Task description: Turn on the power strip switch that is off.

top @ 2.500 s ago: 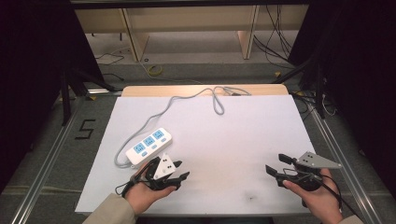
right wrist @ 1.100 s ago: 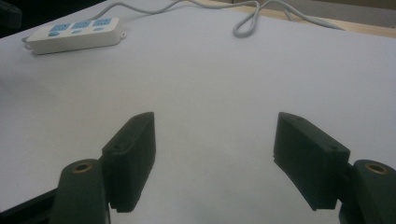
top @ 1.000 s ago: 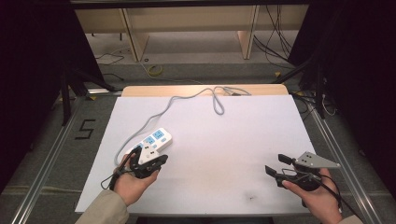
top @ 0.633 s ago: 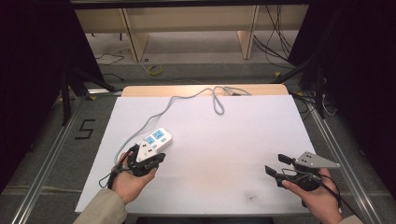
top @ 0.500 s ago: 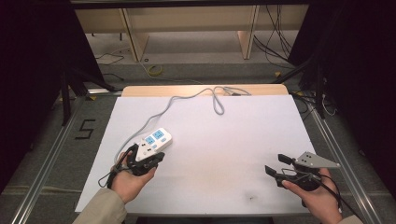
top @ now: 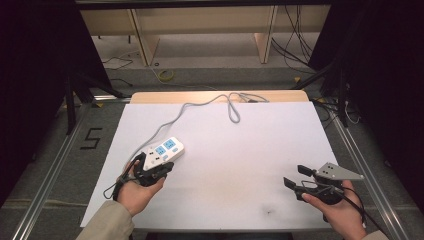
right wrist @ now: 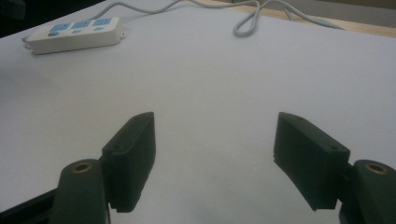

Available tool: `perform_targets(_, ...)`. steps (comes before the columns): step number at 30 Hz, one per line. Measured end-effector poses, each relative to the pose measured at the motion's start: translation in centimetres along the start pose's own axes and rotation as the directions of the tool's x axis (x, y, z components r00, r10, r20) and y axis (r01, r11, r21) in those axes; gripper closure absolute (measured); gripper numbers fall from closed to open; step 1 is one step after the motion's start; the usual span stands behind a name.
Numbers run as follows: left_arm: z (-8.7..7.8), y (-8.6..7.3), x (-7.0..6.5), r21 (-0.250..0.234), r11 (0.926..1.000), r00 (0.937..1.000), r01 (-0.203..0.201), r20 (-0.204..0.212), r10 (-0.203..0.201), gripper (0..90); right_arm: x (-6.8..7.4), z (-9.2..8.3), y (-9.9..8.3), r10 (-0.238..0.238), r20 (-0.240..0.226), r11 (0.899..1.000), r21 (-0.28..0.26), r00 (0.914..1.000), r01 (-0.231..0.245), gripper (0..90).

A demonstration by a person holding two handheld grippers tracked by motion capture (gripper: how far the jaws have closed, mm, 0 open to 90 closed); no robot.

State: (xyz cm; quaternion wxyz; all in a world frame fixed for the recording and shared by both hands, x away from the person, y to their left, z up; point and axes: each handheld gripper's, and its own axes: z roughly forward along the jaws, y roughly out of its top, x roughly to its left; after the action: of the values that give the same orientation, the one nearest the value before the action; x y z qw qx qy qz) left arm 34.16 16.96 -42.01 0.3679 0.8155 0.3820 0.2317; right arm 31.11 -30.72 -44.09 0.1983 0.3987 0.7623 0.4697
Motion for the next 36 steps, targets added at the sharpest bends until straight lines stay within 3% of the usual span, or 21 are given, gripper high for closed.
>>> perform_targets(36,0.1,0.2,2.3,0.032,0.9988,0.9983,0.036,-0.047,-0.034,89.9,0.0,0.0,0.0,0.000,-0.001,1.000,0.001,1.0000,0.000,30.1)
